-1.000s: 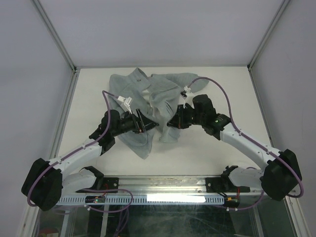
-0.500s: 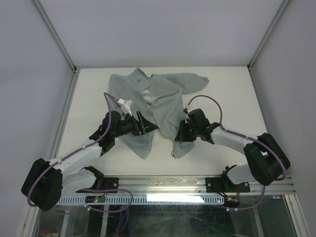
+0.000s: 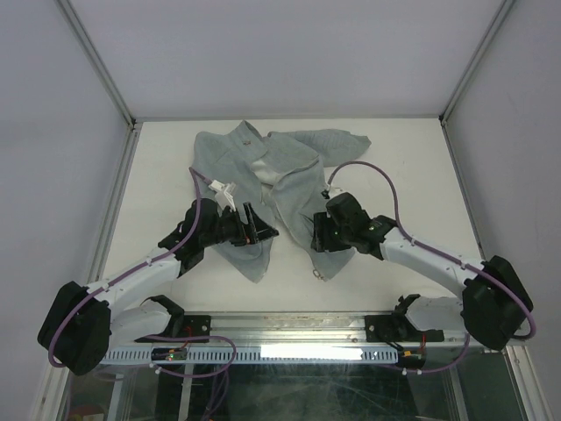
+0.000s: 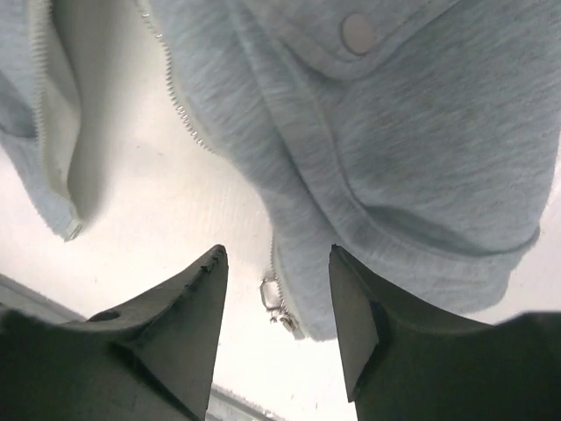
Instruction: Zip up the jacket
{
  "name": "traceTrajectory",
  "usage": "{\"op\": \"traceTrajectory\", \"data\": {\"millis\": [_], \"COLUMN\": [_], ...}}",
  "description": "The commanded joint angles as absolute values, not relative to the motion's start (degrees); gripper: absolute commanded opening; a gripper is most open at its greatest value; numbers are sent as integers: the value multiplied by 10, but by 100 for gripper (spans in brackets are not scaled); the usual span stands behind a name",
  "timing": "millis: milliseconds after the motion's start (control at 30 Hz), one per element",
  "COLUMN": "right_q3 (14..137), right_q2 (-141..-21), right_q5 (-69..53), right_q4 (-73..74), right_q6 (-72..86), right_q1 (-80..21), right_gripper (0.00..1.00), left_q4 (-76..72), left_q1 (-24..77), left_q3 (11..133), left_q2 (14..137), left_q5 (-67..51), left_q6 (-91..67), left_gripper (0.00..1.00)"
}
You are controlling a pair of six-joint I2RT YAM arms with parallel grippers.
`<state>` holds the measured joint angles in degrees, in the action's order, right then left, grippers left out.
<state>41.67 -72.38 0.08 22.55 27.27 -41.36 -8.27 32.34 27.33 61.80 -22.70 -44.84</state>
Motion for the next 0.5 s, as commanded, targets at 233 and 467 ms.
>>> {"op": "traceTrajectory", "data": {"millis": [233,467], "right_q3": [456,474], "right_q2": [-727,-799], "right_q5": [44,60], "right_q4": [360,332], "right_q6": [255,239], "right_q1": [-472,-479], "right_gripper": [52,50], "left_q4": [30,32], "left_q1": [329,329], "left_q3": [314,307], "left_q2": [597,597], "left_q5": [-202,-208], "left_q6": [-387,-385], "left_gripper": [81,81]}}
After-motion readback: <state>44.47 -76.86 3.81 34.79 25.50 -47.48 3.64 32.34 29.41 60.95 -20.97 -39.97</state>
